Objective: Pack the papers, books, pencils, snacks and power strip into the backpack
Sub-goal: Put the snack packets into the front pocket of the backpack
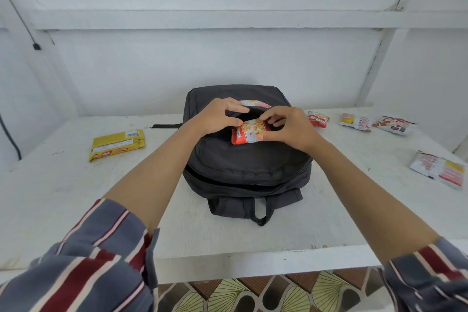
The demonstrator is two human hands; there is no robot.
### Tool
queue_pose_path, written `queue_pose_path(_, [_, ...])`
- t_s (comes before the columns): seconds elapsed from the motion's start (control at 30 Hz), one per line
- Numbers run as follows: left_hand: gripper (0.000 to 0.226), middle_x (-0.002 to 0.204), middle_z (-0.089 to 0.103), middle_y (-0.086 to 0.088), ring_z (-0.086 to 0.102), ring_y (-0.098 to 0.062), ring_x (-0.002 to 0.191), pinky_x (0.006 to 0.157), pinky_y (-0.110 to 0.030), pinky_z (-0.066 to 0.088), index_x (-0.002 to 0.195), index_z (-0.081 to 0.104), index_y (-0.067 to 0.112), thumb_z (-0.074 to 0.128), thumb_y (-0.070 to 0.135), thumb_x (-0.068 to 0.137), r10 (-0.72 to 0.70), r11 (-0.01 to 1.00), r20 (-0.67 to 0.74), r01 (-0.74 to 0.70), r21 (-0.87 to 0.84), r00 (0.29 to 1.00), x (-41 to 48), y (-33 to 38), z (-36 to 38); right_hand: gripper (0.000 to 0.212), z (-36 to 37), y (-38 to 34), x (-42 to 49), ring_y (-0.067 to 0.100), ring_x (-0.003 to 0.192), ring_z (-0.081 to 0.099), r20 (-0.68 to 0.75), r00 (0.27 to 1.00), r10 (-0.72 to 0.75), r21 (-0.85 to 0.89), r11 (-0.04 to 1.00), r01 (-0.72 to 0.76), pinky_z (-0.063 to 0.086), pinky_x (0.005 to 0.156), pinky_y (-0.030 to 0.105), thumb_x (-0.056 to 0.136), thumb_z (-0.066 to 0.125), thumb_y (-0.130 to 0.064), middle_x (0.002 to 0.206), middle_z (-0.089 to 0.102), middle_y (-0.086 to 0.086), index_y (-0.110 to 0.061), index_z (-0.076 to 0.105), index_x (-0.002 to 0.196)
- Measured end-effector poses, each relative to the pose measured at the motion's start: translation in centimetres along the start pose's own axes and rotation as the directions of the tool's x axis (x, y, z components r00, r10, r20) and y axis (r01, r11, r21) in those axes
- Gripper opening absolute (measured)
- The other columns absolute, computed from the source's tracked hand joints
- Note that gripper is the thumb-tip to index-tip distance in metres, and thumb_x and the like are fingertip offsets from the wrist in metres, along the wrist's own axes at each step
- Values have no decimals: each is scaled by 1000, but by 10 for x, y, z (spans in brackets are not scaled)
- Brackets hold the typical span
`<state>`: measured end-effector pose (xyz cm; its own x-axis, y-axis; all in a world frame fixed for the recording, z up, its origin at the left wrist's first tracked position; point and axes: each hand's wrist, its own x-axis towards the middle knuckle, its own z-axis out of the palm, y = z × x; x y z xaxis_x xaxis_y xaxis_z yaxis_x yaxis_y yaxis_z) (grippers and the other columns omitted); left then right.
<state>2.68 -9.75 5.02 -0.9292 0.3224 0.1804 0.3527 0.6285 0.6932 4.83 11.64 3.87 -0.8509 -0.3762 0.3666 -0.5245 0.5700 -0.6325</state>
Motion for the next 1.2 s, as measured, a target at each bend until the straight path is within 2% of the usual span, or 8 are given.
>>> queue_pose_path(0.07, [40, 132, 51, -1, 46, -15, 122, 106, -29, 36, 121, 62, 13, 65, 2, 84, 9, 1000, 7, -9, -3, 1000, 0, 0, 0, 18, -8, -12, -2, 16, 93, 64, 58, 998, 39, 173, 984, -48, 55, 83, 28, 73, 78, -15, 97, 69, 0, -15, 70, 90])
queue_pose_path(0.13, [40, 131, 51, -1, 47, -14, 121, 106, -28, 35, 121, 62, 13, 66, 1, 83, 13, 1000, 10, -13, -16, 1000, -1, -1, 1, 8, -11, -23, -6, 11, 96, 65, 255, 965, 52, 285, 950, -127, 52, 85, 22, 79, 72, -14, 98, 71, 1, -15, 72, 87])
queue_pose_path(0.27, [38, 130, 51, 0, 46, -9, 118, 101, -20, 32, 120, 63, 12, 66, 2, 83, 21, 999, 15, -20, -41, 1000, -3, -1, 1, 15, 3, -27, -7, 10, 113, 57, 528, 844, 99, 218, 944, -247, 47, 94, 18, 89, 60, -26, 121, 63, 2, -18, 72, 93])
queue_pose_path(0.5, [35, 128, 53, 2, 46, -6, 113, 96, -18, 31, 120, 62, 12, 65, 8, 85, 19, 998, 40, -16, -66, 999, -5, 0, 0, 33, 11, -17, 10, 9, 125, 46, 449, 881, 153, 281, 911, -301, 35, 109, 28, 95, 44, -40, 122, 57, -8, -19, 70, 92])
queue_pose_path(0.67, [35, 124, 54, 2, 47, -11, 117, 103, -25, 33, 119, 63, 15, 65, 8, 85, 20, 997, 55, -16, -72, 998, -3, -1, -1, 32, 16, -15, 26, 15, 132, 39, 432, 876, 214, 242, 908, -341, 33, 109, 29, 94, 45, -41, 139, 48, -1, -20, 69, 93])
queue_pose_path(0.87, [37, 122, 56, -1, 49, -11, 114, 101, -20, 34, 119, 63, 10, 66, 5, 83, 26, 997, 72, -20, -79, 997, -1, 0, -4, 25, -10, -14, 29, 12, 108, 62, 514, 836, 192, 271, 888, -371, 49, 94, 26, 89, 60, -20, 117, 66, 0, -16, 67, 113])
queue_pose_path(1.03, [37, 117, 58, 0, 52, -14, 113, 102, -21, 34, 117, 64, 9, 68, 3, 81, 4, 995, 82, 5, -103, 997, 0, -1, -4, 25, -35, -12, 40, 15, 84, 68, 263, 949, 172, 434, 858, -276, 56, 78, 21, 78, 67, 5, 93, 71, 8, -8, 67, 99])
queue_pose_path(1.2, [36, 116, 57, 4, 51, -13, 114, 103, -22, 33, 116, 65, 11, 69, 5, 81, -16, 994, 107, 27, -106, 994, 0, -1, -4, 24, -26, 2, 60, 6, 79, 57, -54, 986, 155, 250, 958, -137, 49, 73, 20, 77, 69, 3, 89, 63, 1, -7, 66, 98])
